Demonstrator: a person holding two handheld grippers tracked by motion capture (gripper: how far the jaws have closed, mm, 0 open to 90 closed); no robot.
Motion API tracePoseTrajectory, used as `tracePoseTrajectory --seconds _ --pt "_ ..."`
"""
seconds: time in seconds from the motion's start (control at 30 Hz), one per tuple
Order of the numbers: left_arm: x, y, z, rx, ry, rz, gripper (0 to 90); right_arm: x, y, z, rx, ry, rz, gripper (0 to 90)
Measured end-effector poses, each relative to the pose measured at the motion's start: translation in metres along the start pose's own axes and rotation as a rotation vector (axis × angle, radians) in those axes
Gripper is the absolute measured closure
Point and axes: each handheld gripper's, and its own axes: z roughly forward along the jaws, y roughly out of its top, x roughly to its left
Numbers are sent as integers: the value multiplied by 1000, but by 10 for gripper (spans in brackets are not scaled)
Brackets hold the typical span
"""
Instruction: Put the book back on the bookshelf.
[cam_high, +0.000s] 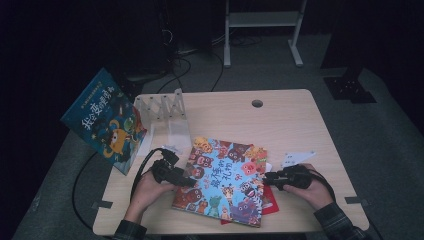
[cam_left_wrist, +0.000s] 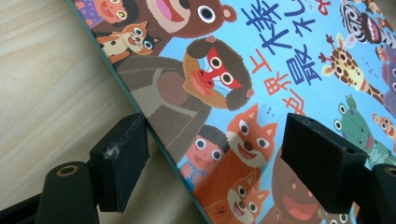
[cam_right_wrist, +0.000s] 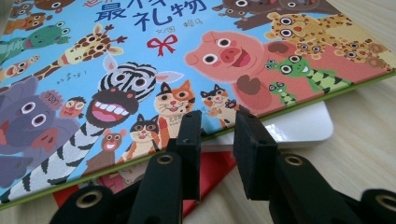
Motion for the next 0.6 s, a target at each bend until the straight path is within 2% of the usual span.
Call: tracePoseTrajectory --seconds 0.37,0.6 --pt "1 -8 -8 18 14 0 225 15 3 5 10 43 -40 726" --pt "6 -8 -8 -2 -5 -6 237 14 2 5 8 58 -40 702"
